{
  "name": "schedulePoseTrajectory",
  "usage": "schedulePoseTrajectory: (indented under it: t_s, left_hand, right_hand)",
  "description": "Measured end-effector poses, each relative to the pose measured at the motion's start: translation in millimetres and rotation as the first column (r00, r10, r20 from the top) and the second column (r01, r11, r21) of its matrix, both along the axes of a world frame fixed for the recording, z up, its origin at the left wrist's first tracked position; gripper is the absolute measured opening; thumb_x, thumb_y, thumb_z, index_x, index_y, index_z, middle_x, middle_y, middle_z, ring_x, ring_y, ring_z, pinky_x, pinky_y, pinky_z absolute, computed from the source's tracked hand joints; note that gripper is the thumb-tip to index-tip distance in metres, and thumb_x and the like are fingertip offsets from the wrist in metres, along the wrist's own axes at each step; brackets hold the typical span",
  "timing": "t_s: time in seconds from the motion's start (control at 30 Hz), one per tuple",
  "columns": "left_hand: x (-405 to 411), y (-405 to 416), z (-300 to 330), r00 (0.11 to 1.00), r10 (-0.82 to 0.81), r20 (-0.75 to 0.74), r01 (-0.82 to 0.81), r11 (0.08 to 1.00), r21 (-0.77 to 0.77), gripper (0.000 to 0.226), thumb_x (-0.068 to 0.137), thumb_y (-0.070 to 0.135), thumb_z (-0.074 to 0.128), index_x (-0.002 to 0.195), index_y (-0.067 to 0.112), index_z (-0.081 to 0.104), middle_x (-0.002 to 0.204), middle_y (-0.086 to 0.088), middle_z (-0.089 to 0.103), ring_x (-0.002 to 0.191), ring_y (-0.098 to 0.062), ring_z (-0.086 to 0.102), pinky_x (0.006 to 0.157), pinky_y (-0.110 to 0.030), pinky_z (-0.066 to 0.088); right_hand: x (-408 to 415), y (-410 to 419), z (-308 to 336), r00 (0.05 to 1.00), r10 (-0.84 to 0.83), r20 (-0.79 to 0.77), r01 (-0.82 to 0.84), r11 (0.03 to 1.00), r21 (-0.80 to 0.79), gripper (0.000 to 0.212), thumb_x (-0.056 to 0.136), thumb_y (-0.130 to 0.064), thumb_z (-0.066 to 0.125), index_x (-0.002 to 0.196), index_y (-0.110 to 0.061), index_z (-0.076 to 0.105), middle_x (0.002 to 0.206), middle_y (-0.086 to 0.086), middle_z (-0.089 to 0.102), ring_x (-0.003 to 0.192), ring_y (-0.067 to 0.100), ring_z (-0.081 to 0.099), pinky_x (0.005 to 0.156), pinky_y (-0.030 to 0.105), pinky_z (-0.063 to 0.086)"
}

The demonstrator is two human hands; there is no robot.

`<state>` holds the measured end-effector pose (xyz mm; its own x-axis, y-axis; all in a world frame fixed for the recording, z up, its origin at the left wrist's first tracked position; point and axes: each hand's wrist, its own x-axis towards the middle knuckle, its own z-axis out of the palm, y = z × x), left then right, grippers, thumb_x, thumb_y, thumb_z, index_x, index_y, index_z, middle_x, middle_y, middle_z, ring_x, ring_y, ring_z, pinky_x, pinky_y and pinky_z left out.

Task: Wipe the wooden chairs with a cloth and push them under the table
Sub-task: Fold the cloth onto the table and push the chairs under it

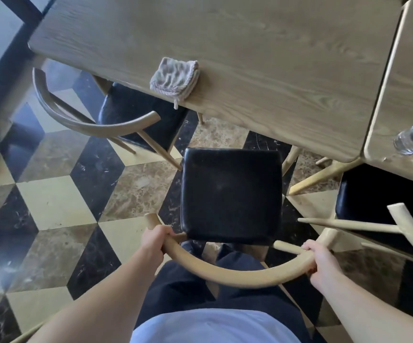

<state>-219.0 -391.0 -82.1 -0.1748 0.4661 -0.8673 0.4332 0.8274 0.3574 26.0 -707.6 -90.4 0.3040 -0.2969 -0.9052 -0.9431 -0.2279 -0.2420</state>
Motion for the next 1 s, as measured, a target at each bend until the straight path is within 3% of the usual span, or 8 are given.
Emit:
schedulePoseTrajectory:
  t_s: [0.07,0.17,0.33,0.47,0.63,0.77,0.87,1.0]
  left_hand:
    - [7.9,16.8,3.5,1.0,-0.015,0.019,0.015,1.0,0.014,0.031,0.073,-0.008,0.063,0.101,0.002,0.055,0.096,-0.021,0.06,0.079,-0.034,0.06,0.067,-0.041,0.053]
    - [21.1,43.7,7.4,0.995,-0.083,0.047,0.081,0.995,0.049,0.028,0.074,-0.009,0.061,0.096,0.004,0.053,0.095,-0.019,0.058,0.081,-0.034,0.06,0.073,-0.043,0.052]
    - [42.5,91.6,1.7,0.981,-0.174,0.083,0.169,0.983,0.065,0.032,0.073,-0.009,0.064,0.099,0.006,0.052,0.092,-0.018,0.057,0.078,-0.033,0.06,0.067,-0.041,0.053]
    - [59.3,121.3,-3.7,0.963,-0.246,0.11,0.244,0.969,0.03,0.038,0.067,-0.005,0.067,0.1,0.008,0.054,0.089,-0.016,0.06,0.072,-0.029,0.063,0.062,-0.038,0.055]
    - [75.8,152.8,-7.4,0.955,-0.275,0.108,0.275,0.961,0.011,0.038,0.065,0.0,0.072,0.101,0.006,0.061,0.09,-0.014,0.066,0.07,-0.026,0.066,0.063,-0.038,0.058]
    - [97.3,171.9,-6.8,0.939,-0.302,0.165,0.305,0.952,0.009,0.047,0.07,-0.005,0.07,0.116,0.001,0.063,0.079,-0.006,0.077,0.061,-0.019,0.07,0.047,-0.028,0.054]
    - [119.5,186.0,-7.6,0.921,-0.334,0.203,0.339,0.941,0.01,0.053,0.072,-0.008,0.068,0.123,0.003,0.056,0.083,-0.007,0.078,0.052,-0.014,0.069,0.046,-0.027,0.053]
    - [144.8,198.4,-12.2,0.912,-0.347,0.221,0.348,0.937,0.034,0.045,0.071,-0.007,0.071,0.109,0.011,0.056,0.102,-0.019,0.071,0.059,-0.017,0.069,0.056,-0.032,0.057]
  right_hand:
    - [1.0,6.8,0.7,1.0,0.011,-0.002,-0.011,1.0,0.002,0.072,0.055,-0.025,0.076,0.122,-0.008,0.059,0.099,0.014,0.061,0.084,0.027,0.06,0.062,0.035,0.049]
    - [-4.0,19.1,0.0,1.0,-0.01,0.008,0.01,1.0,0.005,0.066,0.056,-0.024,0.076,0.118,-0.007,0.06,0.094,0.014,0.061,0.078,0.026,0.06,0.057,0.033,0.047]
    - [-12.9,45.5,-4.3,0.994,-0.108,0.019,0.108,0.994,0.015,0.063,0.056,-0.022,0.074,0.116,-0.009,0.06,0.101,0.013,0.061,0.084,0.026,0.059,0.063,0.034,0.048]
    - [-8.2,64.1,-10.2,0.983,-0.179,0.051,0.179,0.984,-0.001,0.071,0.056,-0.02,0.074,0.125,-0.01,0.06,0.116,0.017,0.065,0.101,0.032,0.065,0.073,0.038,0.052]
    - [-1.1,95.7,-13.5,0.95,-0.294,0.102,0.289,0.955,0.06,0.064,0.056,-0.012,0.071,0.119,-0.01,0.06,0.108,0.011,0.063,0.097,0.029,0.066,0.085,0.042,0.055]
    - [7.5,110.6,-13.5,0.934,-0.337,0.118,0.329,0.941,0.077,0.066,0.059,-0.01,0.07,0.124,-0.009,0.061,0.101,0.009,0.066,0.097,0.031,0.069,0.088,0.043,0.056]
    - [23.2,120.2,-17.7,0.923,-0.36,0.139,0.352,0.933,0.08,0.07,0.057,-0.011,0.073,0.126,-0.012,0.062,0.109,0.009,0.066,0.104,0.032,0.067,0.085,0.043,0.057]
    - [45.7,133.2,-19.8,0.911,-0.39,0.131,0.381,0.92,0.086,0.071,0.056,-0.01,0.073,0.126,-0.011,0.06,0.113,0.013,0.067,0.097,0.031,0.071,0.074,0.038,0.058]
